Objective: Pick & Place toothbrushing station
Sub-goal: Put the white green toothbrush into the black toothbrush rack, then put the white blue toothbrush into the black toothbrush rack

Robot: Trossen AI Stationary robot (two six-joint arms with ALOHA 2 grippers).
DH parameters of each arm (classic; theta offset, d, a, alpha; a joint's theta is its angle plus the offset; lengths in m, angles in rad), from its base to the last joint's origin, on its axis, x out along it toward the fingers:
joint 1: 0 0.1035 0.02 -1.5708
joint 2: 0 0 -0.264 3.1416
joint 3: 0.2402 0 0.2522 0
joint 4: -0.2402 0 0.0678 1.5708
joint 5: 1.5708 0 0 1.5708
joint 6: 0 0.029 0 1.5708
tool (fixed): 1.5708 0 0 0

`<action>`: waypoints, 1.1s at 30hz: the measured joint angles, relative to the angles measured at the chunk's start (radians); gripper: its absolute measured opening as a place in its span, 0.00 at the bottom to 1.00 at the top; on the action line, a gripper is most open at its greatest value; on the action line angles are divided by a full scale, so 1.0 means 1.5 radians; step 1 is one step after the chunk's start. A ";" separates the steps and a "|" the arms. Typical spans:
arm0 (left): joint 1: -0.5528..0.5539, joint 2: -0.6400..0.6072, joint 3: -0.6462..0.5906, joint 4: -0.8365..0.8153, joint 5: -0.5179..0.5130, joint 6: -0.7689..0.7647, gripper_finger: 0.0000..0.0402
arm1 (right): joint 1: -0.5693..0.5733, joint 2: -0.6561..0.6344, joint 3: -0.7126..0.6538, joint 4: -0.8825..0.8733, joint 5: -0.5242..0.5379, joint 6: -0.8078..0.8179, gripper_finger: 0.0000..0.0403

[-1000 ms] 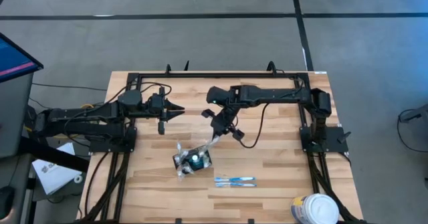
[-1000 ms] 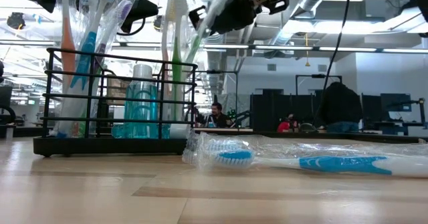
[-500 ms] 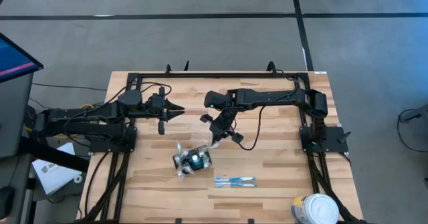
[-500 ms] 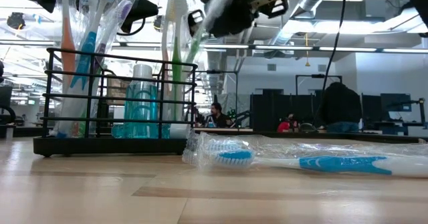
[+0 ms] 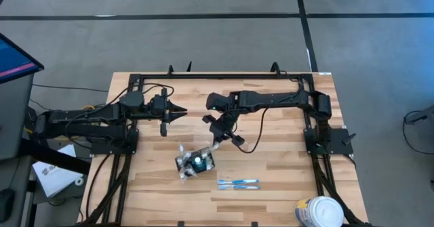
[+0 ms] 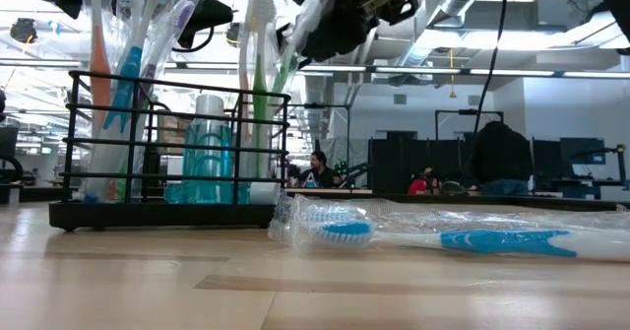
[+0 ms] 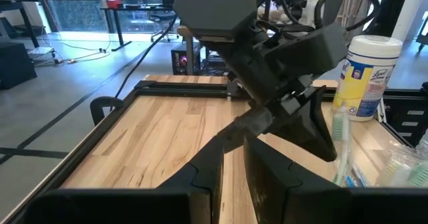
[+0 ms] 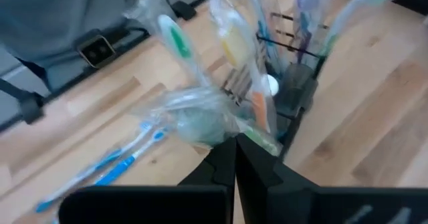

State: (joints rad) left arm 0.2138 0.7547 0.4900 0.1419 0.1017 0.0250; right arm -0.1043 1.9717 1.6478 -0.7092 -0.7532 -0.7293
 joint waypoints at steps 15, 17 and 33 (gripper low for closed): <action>0.000 0.000 0.000 0.000 0.000 0.000 0.13 | 0.018 0.000 0.000 0.041 0.070 0.055 0.00; 0.000 0.000 0.000 0.000 0.000 0.000 0.13 | 0.021 0.000 0.000 0.060 0.094 0.109 0.00; 0.000 0.000 0.000 0.000 0.000 0.000 0.13 | 0.017 -0.001 0.000 0.049 0.160 0.141 0.38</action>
State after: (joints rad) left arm 0.2136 0.7547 0.4900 0.1421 0.1017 0.0250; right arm -0.0791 1.9709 1.6478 -0.6362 -0.5139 -0.5184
